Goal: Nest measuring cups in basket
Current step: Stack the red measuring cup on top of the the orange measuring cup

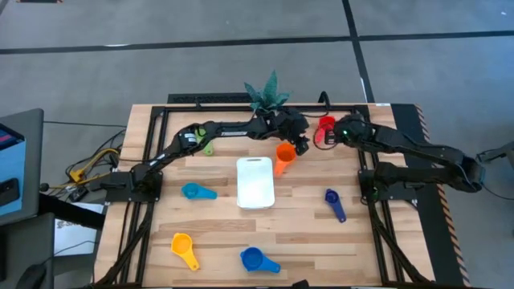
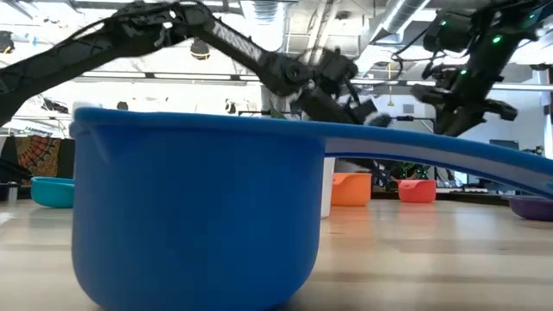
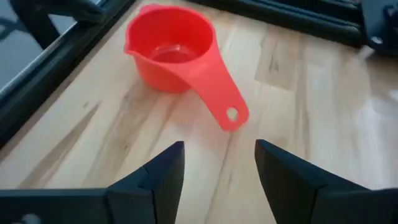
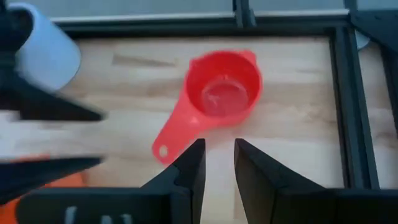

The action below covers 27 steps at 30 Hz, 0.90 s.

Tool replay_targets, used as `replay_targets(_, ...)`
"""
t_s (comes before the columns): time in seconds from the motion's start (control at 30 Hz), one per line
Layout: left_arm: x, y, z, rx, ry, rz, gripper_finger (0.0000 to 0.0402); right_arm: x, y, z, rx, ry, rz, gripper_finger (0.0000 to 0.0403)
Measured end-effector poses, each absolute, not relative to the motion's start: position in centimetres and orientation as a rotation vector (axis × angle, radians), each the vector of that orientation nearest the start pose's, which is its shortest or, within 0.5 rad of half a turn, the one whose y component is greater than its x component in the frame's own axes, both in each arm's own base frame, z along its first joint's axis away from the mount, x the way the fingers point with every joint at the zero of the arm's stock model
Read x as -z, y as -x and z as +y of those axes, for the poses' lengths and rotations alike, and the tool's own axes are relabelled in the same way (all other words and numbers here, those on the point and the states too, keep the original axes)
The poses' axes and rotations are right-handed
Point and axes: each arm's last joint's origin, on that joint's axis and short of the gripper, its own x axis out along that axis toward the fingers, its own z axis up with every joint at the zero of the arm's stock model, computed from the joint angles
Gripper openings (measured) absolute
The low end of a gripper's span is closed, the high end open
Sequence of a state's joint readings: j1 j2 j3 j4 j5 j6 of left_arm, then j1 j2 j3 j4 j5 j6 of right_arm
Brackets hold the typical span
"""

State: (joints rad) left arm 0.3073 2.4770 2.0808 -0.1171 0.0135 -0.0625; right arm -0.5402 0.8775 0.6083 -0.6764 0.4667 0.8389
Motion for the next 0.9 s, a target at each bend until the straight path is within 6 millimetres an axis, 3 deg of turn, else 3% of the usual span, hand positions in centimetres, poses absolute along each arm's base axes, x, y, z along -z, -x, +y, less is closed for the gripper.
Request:
replay_targets(0.13,-21.6,-52.4,15.5,-0.284,0.084,0.515,0.0153,-21.1,-13.3,-11.2,1.367,-0.759,0.571,0.0114)
replay_targets(0.27,-23.8,-50.8,12.9,-0.245,0.023,0.530,0.0114,-19.7,-13.0,-13.2,1.466,-0.818,0.615,0.0132)
replay_targets(0.4,-25.6,-48.1,11.0,-0.219,-0.005,0.505,0.0086,-19.0,-13.0,-15.0,1.445,-0.854,0.612,0.0149)
replay_targets(0.73,-26.0,-38.9,8.6,-0.260,0.014,0.373,0.0079,-17.3,-13.0,-17.8,1.475,-0.911,0.596,0.0147)
replay_targets(0.9,-25.4,-36.5,8.2,-0.337,0.021,0.390,0.0091,-16.4,-13.3,-18.7,1.478,-0.923,0.597,0.0132)
